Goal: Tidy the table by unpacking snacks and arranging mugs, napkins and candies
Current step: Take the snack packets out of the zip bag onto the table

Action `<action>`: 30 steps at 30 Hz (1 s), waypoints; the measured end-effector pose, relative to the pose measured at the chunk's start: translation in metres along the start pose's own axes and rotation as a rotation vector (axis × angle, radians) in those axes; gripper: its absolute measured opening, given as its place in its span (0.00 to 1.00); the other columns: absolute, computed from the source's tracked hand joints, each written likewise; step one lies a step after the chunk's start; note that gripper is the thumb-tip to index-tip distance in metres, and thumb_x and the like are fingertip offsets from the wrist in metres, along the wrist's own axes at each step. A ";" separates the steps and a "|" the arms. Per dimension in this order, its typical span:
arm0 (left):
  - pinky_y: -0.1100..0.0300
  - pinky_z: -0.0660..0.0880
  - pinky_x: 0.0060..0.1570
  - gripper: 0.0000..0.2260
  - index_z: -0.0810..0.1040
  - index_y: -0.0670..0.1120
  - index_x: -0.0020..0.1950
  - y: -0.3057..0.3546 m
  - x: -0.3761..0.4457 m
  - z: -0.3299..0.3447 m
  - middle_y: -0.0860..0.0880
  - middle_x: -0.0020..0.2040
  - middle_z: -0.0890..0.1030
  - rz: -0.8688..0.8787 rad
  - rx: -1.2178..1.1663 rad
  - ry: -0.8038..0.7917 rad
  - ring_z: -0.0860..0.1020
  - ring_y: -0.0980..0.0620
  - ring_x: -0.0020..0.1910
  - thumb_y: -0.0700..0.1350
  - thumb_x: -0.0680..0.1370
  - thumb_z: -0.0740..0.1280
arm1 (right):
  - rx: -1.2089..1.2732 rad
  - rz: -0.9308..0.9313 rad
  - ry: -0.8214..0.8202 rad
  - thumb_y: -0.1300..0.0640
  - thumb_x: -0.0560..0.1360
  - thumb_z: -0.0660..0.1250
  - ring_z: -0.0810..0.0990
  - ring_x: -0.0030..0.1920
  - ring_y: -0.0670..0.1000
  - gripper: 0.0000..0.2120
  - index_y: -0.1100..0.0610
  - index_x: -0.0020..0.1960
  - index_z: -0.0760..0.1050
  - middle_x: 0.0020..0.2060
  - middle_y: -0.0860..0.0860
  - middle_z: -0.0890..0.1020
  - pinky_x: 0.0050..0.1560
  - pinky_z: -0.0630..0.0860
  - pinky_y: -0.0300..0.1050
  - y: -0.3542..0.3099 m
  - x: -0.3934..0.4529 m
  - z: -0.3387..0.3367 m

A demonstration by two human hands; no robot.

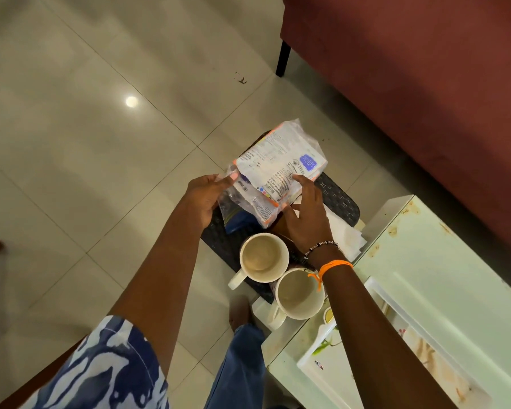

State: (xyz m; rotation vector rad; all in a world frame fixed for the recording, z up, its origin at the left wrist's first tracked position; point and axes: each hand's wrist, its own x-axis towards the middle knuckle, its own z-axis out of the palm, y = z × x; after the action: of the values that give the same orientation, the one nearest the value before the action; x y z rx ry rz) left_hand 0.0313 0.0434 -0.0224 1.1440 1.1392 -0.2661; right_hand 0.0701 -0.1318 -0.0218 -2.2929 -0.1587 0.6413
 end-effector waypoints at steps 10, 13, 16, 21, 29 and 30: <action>0.55 0.77 0.48 0.13 0.75 0.43 0.45 0.029 -0.015 0.031 0.43 0.48 0.80 0.444 0.032 0.125 0.78 0.48 0.46 0.34 0.66 0.75 | 0.094 0.058 -0.144 0.60 0.75 0.63 0.72 0.65 0.59 0.24 0.56 0.68 0.59 0.67 0.57 0.71 0.64 0.69 0.51 0.000 -0.007 -0.017; 0.55 0.78 0.43 0.10 0.75 0.43 0.40 0.039 -0.033 0.050 0.44 0.41 0.80 0.650 0.149 0.155 0.77 0.51 0.40 0.36 0.66 0.75 | 0.118 0.067 -0.102 0.60 0.76 0.62 0.69 0.67 0.57 0.22 0.59 0.68 0.63 0.68 0.56 0.70 0.67 0.66 0.49 -0.001 -0.015 -0.023; 0.62 0.75 0.37 0.07 0.75 0.42 0.38 0.042 -0.063 0.069 0.48 0.36 0.78 0.871 0.223 0.135 0.76 0.56 0.36 0.35 0.66 0.72 | 0.348 0.151 0.062 0.59 0.78 0.60 0.72 0.64 0.56 0.17 0.60 0.66 0.66 0.65 0.57 0.73 0.66 0.69 0.50 -0.007 -0.027 -0.038; 0.52 0.80 0.47 0.09 0.74 0.45 0.36 0.012 -0.131 0.102 0.45 0.42 0.82 1.089 0.290 -0.070 0.82 0.50 0.49 0.30 0.68 0.65 | 1.283 0.391 0.123 0.46 0.78 0.54 0.77 0.52 0.56 0.16 0.56 0.56 0.71 0.52 0.56 0.78 0.52 0.74 0.49 0.000 -0.064 -0.087; 0.57 0.71 0.46 0.09 0.78 0.45 0.32 -0.106 -0.227 0.140 0.51 0.35 0.83 1.446 0.801 -0.206 0.74 0.53 0.45 0.32 0.67 0.69 | 1.737 0.298 0.037 0.44 0.75 0.56 0.81 0.50 0.57 0.20 0.56 0.58 0.74 0.48 0.56 0.82 0.48 0.80 0.49 0.087 -0.170 -0.141; 0.56 0.72 0.47 0.09 0.78 0.46 0.31 -0.121 -0.241 0.144 0.53 0.35 0.83 1.445 0.839 -0.227 0.76 0.53 0.45 0.33 0.68 0.69 | 1.740 0.314 0.068 0.47 0.77 0.55 0.82 0.49 0.56 0.17 0.56 0.55 0.76 0.47 0.56 0.83 0.46 0.81 0.49 0.101 -0.187 -0.144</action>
State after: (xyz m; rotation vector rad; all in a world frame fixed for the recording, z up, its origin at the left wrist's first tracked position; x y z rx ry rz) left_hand -0.0784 -0.2151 0.0986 2.3020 -0.2579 0.3004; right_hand -0.0288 -0.3496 0.0701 -0.6272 0.5933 0.4775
